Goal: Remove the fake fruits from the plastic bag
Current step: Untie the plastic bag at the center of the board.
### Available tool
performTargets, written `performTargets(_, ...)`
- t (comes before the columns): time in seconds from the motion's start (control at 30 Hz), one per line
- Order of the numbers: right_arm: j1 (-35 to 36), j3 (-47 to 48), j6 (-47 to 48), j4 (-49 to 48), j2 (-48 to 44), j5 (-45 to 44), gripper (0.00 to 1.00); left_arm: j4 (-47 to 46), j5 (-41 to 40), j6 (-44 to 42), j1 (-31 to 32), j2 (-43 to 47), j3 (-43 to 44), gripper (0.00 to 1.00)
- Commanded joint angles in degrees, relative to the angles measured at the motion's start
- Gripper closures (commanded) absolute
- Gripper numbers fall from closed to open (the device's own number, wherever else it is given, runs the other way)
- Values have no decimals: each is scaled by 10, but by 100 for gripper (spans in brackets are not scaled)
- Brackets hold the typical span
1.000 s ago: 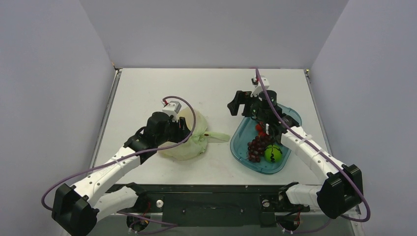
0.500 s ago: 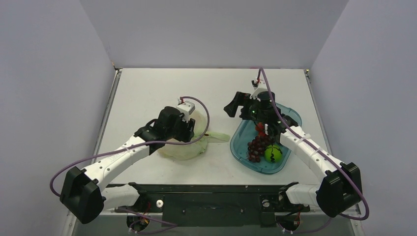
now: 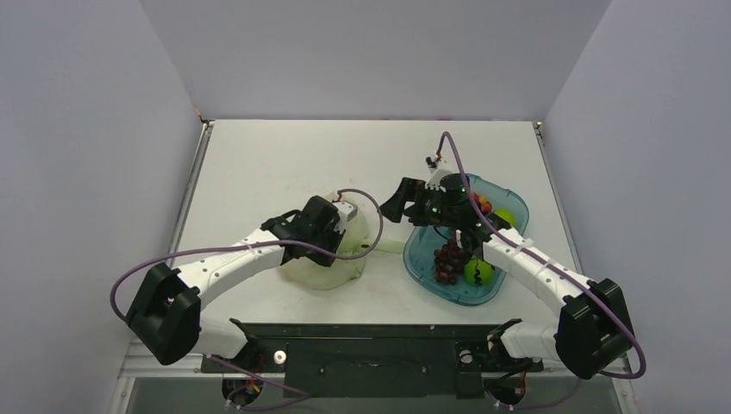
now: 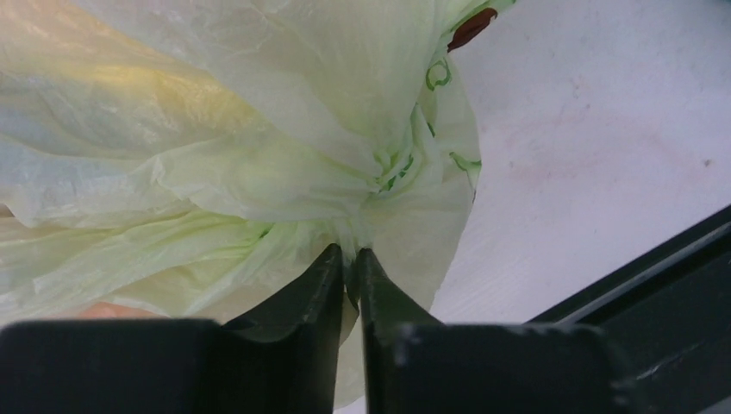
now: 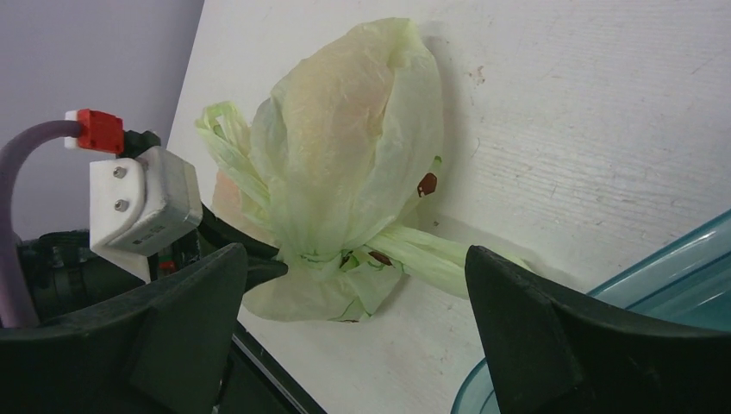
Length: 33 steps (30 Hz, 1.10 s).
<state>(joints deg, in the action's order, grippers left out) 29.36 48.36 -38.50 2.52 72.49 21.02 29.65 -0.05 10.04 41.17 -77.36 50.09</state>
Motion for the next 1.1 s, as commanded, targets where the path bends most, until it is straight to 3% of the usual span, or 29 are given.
performTargets(0.0,4,-7,6,-29,-4,31,7,76,50,-37,2,-31,90,97)
performTargets(0.1,4,-23,27,-14,-22,43,7,117,54,-72,2,-36,122,100)
performTargets(0.27,4,-54,6,-42,-40,67,8,-3,74,-89,2,59,21,100)
performTargets(0.5,16,-76,-69,-114,-31,91,8,-5,28,-114,2,102,13,100)
performTargets(0.77,64,-45,-118,-181,57,146,8,5,9,-122,2,108,18,100)
performTargets(0.9,70,-32,-128,-194,73,98,9,2,12,-127,2,122,13,100)
performTargets(1.07,118,-66,-156,-233,61,-24,9,-3,6,-130,3,129,8,100)
